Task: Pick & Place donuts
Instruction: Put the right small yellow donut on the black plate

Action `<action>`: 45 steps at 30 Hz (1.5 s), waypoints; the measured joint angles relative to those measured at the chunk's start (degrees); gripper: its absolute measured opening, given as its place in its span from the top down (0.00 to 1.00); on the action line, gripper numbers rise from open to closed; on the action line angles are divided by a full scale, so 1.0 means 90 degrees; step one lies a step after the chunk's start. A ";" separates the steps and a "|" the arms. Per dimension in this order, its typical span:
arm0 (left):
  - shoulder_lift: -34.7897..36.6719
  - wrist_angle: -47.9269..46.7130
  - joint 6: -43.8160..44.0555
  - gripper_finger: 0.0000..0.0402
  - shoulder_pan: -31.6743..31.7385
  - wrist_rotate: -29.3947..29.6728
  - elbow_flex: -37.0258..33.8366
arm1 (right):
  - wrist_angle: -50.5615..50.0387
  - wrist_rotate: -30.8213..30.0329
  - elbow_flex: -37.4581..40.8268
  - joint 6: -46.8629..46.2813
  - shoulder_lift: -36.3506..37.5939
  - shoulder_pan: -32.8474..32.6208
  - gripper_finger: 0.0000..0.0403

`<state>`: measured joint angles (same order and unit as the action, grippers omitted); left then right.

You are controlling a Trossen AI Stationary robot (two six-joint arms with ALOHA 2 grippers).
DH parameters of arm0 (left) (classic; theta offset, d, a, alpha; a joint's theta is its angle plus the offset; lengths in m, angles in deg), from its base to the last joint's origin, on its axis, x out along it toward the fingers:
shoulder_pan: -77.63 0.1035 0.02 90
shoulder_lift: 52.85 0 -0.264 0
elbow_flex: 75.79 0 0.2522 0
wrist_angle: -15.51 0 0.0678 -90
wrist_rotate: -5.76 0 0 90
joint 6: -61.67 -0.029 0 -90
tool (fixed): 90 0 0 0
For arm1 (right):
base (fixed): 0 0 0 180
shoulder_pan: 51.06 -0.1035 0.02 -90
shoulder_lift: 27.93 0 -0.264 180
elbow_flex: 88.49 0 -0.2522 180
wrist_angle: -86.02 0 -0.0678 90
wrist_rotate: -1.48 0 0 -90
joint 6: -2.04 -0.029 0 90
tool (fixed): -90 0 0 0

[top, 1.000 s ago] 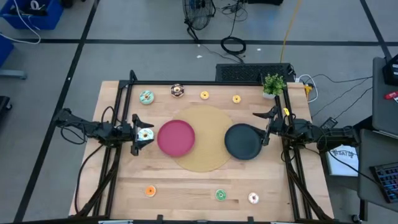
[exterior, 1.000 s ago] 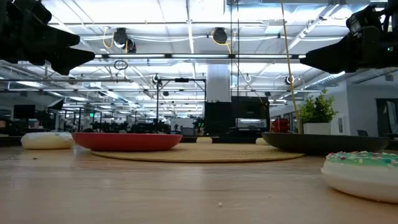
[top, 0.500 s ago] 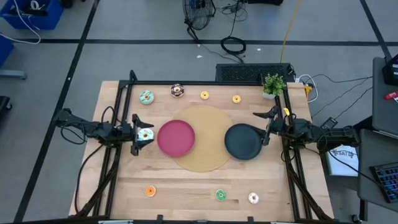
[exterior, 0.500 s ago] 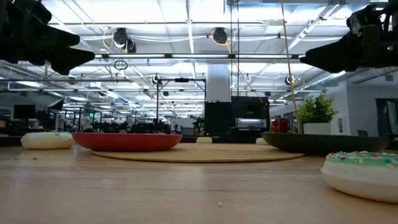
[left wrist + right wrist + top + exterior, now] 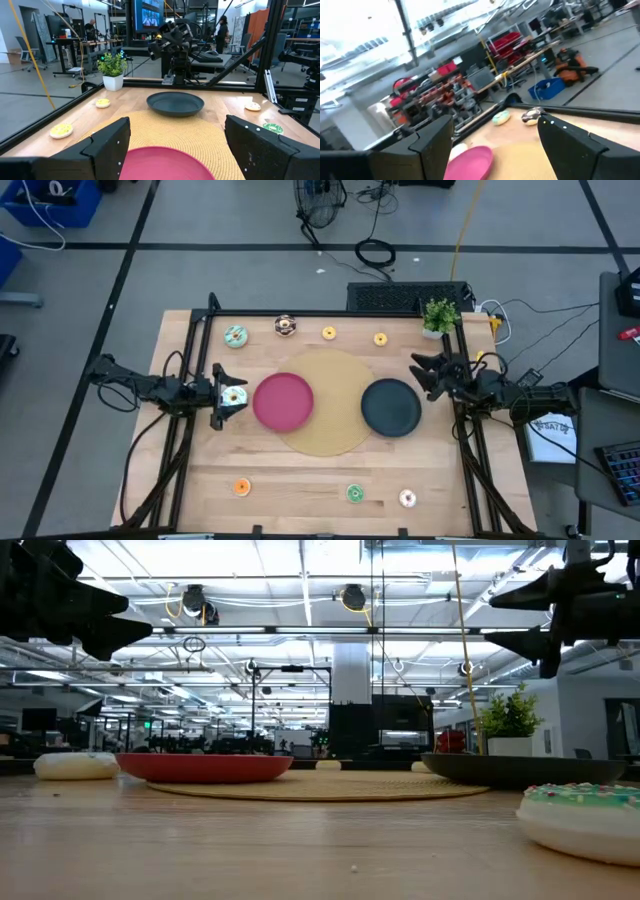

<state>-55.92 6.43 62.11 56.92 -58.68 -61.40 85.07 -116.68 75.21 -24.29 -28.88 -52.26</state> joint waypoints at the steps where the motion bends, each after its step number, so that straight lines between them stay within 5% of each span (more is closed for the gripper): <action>1: -0.0002 0.0000 -0.0002 0.21 0.0000 -0.0002 0.0000 | 0.0040 -0.0061 0.0000 -0.0001 0.0000 -0.0001 0.33; 8: -0.0002 0.0000 -0.0002 0.21 0.0000 0.0000 0.0000 | 0.1007 -0.1344 -0.0133 0.1066 -0.0416 0.0078 0.33; 15: 0.0000 0.0000 -0.0002 0.21 0.0000 -0.0003 0.0000 | -0.2420 -0.1340 -0.2769 0.1013 -0.3568 0.0651 0.33; 21: -0.0002 -0.0002 0.0000 0.21 0.0000 -0.0002 0.0002 | -0.5089 0.0807 -0.5438 0.0819 -0.6955 0.2420 0.33; 27: -0.0002 -0.0005 -0.0002 0.20 0.0002 -0.0002 0.0001 | -0.5323 0.1930 -0.6702 0.1300 -0.9200 0.3695 0.33; 45: -0.0002 -0.0010 0.0000 0.21 0.0002 -0.0002 0.0002 | -0.4256 0.1939 -0.6829 0.1504 -1.1124 0.4437 0.33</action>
<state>-55.95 6.35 62.11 56.94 -58.70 -61.38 46.77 -99.24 13.75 -10.75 -129.00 -12.33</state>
